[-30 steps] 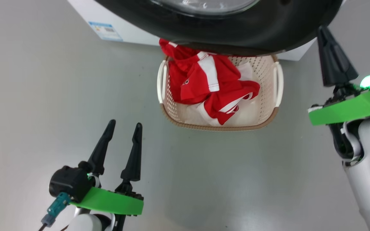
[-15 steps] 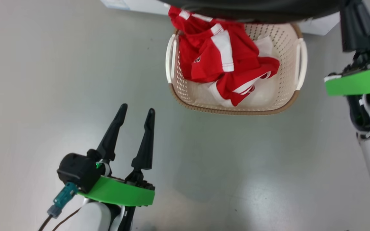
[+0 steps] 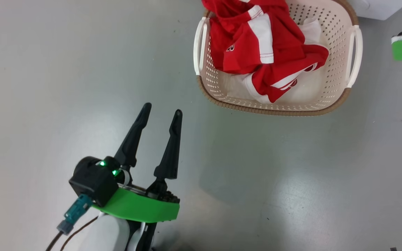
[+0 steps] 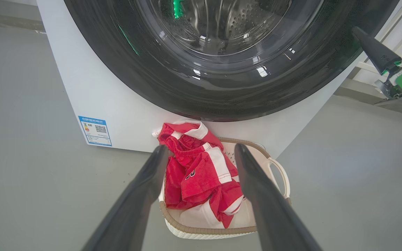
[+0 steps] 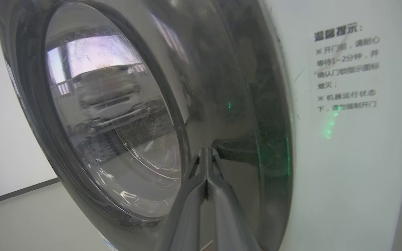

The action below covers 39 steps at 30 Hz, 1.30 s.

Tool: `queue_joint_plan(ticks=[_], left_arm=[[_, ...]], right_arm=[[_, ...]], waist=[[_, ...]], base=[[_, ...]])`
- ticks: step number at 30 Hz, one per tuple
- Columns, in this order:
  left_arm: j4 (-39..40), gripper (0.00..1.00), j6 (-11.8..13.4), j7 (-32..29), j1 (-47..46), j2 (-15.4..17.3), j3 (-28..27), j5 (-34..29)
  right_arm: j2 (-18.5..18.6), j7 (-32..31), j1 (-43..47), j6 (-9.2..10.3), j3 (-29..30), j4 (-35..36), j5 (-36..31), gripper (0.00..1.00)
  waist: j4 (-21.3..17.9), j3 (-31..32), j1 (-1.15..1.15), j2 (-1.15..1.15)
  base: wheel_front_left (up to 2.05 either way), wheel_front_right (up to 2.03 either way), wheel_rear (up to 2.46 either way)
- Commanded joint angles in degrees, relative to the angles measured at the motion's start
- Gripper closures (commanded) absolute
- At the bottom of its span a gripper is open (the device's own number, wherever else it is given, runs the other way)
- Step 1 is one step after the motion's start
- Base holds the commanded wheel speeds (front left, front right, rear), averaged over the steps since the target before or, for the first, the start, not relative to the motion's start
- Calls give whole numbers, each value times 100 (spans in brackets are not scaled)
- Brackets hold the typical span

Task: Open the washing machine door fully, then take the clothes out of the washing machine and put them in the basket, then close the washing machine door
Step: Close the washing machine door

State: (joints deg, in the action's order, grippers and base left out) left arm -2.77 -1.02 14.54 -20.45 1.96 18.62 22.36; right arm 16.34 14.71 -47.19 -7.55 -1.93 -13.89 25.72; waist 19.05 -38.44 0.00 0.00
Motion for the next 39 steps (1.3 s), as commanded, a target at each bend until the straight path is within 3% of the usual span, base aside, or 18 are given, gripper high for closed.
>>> queue_joint_plan(ticks=[1, 11, 24, 28, 29, 39], left_arm=[[165, 0, 49, 46, -62, 92, -134, 47], [218, 0, 109, 46, -123, 92, -75, 68], [37, 0, 92, 46, -94, 92, -187, 29], [-89, 0, 31, 46, -46, 92, -303, -47], [-118, 0, 9, 46, -30, 92, -334, -72], [-465, 0, -199, 46, 207, 92, -737, -396]], right_arm=[[0, 29, -102, 6, 25, 168, 134, 100], [46, 29, -383, 6, 235, 181, 174, 100], [25, 29, 288, 6, -297, 90, 148, 100], [4, 29, 607, 6, -398, 105, 142, 42], [-14, 29, 696, 6, -395, 115, 154, 1], [-202, 29, 1720, 6, -597, 72, 154, 0]], waist=[[67, -96, 0, 0], [121, -198, 0, 0], [-27, 144, 0, 0], [-133, 357, 0, 0], [-161, 419, 0, 0], [-572, 1091, 0, 0]], base=[[0, 0, 0], [0, 0, 0], [0, 0, 0], [0, 0, 0], [0, 0, 0], [0, 0, 0]])
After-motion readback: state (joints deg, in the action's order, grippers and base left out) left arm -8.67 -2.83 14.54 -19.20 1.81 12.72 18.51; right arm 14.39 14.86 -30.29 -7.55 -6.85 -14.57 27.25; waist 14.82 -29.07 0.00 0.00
